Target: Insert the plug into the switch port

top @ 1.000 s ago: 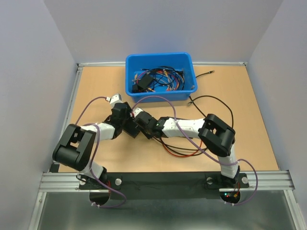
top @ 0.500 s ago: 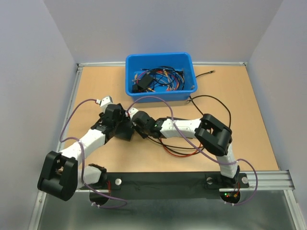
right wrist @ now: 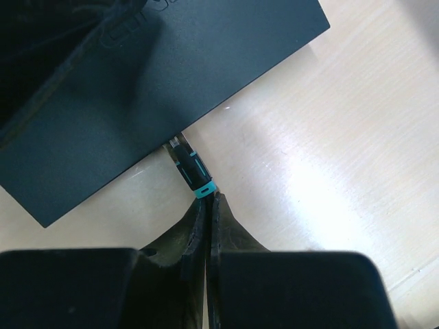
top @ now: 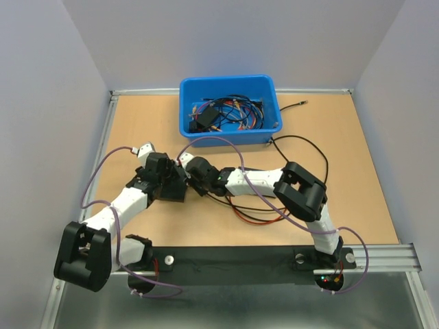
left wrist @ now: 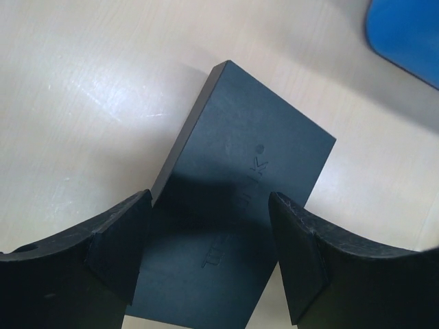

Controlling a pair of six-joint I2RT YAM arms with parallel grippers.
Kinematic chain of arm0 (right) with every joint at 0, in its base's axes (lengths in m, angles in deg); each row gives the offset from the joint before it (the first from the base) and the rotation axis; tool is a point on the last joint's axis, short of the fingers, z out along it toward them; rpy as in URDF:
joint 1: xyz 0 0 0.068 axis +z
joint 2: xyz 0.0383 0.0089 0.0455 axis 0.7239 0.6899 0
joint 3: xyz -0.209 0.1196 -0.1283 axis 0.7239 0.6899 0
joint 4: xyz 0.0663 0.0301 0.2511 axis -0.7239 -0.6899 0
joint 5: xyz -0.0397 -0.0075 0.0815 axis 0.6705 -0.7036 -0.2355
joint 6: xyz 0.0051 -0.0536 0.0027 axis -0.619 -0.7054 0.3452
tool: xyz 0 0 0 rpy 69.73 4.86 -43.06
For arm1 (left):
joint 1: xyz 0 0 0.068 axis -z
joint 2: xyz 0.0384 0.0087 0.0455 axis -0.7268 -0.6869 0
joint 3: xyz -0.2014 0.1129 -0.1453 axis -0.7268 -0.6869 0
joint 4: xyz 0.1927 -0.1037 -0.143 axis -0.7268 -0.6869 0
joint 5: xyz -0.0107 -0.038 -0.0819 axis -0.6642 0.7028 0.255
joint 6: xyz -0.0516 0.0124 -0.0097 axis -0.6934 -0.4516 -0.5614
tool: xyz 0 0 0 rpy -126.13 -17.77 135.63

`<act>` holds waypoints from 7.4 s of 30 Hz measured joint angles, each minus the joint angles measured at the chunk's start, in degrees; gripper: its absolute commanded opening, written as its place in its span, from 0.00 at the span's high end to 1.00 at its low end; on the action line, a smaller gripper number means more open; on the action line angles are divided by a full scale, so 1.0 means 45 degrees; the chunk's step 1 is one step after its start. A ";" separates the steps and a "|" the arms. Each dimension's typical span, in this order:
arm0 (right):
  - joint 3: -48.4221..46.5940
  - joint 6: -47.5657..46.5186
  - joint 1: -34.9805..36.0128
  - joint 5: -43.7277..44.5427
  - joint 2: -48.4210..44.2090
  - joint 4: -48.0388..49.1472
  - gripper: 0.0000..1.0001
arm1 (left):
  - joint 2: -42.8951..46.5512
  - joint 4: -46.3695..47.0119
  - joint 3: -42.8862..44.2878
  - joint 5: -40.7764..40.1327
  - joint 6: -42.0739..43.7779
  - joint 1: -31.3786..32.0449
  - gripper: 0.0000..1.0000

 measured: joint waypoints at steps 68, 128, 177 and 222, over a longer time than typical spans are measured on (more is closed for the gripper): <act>-0.7223 0.5124 -0.0554 -0.3847 0.6188 0.5294 0.00 | 0.6358 -0.5115 0.2744 0.0194 -0.0583 -0.0928 0.13; 1.0176 1.0482 -0.5683 0.1205 -0.9700 -0.1632 0.05 | -0.6620 0.3619 0.4362 0.3541 -0.1622 0.5474 0.26; 0.2433 0.3929 -0.3055 -0.4177 -0.1025 0.3094 0.16 | 0.3793 -0.1054 0.0291 0.0325 -0.2875 0.5557 0.23; 0.4537 0.3395 0.0753 -0.1943 -0.2997 0.1987 0.46 | 0.5275 0.2195 -0.3774 -0.1511 -0.3978 0.4435 0.23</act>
